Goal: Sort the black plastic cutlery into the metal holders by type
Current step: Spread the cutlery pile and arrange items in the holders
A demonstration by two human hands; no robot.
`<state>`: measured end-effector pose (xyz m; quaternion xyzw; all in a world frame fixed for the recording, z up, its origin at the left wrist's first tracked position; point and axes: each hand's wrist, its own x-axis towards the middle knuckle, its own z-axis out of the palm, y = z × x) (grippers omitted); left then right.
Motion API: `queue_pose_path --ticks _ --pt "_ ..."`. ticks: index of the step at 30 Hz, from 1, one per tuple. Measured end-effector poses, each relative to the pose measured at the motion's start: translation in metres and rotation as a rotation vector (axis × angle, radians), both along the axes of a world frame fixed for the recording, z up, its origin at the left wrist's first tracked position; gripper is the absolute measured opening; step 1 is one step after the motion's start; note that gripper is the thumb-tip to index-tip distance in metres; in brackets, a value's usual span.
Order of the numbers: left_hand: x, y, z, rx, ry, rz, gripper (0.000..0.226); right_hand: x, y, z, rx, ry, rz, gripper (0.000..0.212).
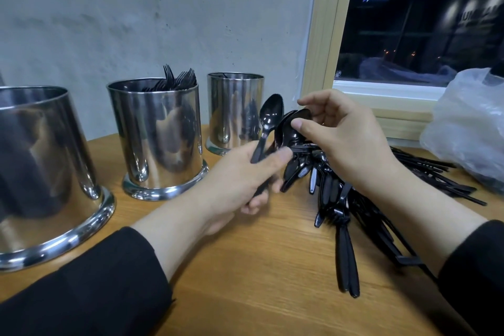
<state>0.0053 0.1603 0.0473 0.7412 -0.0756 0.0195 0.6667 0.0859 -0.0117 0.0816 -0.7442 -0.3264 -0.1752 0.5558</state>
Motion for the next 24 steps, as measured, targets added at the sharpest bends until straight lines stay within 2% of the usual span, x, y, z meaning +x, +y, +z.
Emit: queue_pose_path --ticks 4,8,11,15,19,21,23,24 --pt "-0.001 0.000 0.000 -0.015 0.067 -0.056 0.022 -0.005 0.007 0.001 0.007 0.030 -0.028 0.035" --pt "-0.003 -0.001 0.005 -0.023 0.083 -0.073 0.003 -0.014 0.009 0.001 -0.080 0.139 -0.025 0.043" --pt "-0.007 -0.003 0.006 0.047 0.153 -0.152 0.007 -0.026 0.011 0.005 -0.018 0.230 0.188 0.029" --pt "-0.012 -0.007 0.012 0.172 0.162 -0.130 0.009 -0.035 0.012 0.009 -0.038 0.128 0.163 0.011" --pt "-0.017 -0.003 0.023 0.271 -0.120 0.151 0.019 -0.046 0.021 0.022 -0.033 -0.026 0.000 0.008" --pt "-0.025 0.001 0.027 0.225 -0.230 0.256 0.010 -0.052 0.031 0.032 -0.021 -0.079 -0.046 0.007" --pt "-0.038 0.007 0.033 0.153 -0.333 0.415 0.031 -0.062 0.041 0.049 0.007 -0.113 -0.038 0.012" --pt "-0.046 0.012 0.037 0.142 -0.421 0.543 0.039 -0.069 0.046 0.059 0.032 -0.129 -0.017 0.021"
